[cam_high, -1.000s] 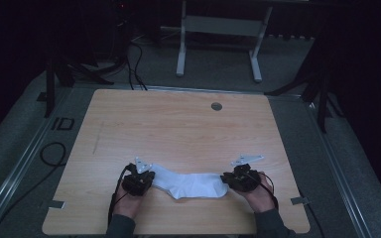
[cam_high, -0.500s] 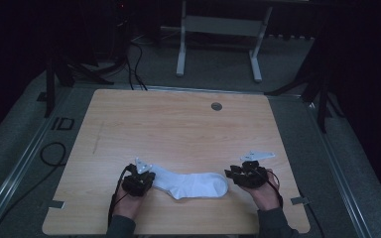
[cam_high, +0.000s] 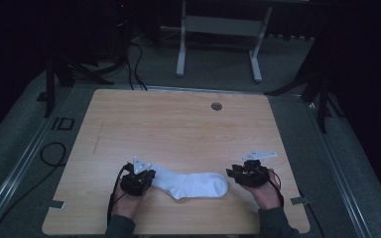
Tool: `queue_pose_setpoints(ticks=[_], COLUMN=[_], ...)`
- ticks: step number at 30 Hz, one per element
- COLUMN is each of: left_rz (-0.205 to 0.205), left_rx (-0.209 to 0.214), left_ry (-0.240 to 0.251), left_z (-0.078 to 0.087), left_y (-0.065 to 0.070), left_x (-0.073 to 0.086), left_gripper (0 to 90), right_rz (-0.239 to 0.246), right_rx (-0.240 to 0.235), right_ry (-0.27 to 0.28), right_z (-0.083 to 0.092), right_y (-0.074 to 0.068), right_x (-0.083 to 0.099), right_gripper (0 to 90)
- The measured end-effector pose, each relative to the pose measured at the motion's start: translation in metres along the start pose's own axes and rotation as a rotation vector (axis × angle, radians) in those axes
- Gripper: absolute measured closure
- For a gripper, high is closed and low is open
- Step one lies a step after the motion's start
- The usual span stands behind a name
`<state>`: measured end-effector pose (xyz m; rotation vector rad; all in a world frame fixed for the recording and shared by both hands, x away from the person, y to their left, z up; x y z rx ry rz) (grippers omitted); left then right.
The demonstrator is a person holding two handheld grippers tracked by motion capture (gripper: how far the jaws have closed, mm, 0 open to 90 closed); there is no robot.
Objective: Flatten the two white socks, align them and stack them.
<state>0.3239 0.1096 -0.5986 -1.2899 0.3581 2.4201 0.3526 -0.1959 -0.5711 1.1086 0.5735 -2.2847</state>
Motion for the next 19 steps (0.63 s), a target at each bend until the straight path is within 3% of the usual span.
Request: queue_pose_setpoints(ticks=[19], left_rz=[0.031], left_rx=[-0.028], left_ry=[0.015], left_z=[0.006], left_y=[-0.017], left_x=[-0.003], left_gripper=[85.9], right_rz=[-0.008], right_rx=[0.007], right_ry=[-0.021], right_z=[-0.004], right_y=[0.007], right_x=[0.006], right_gripper=[63.8])
Point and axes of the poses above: each handheld gripper's, and its own axes: z roughly backward along the jaws, x roughly out of its underside, y roughly to its right, the point moved 8 cm from there along -z, roughly forward along the jaws, and after that the axes turned 10 degrees about y, right-handed, at the moved point
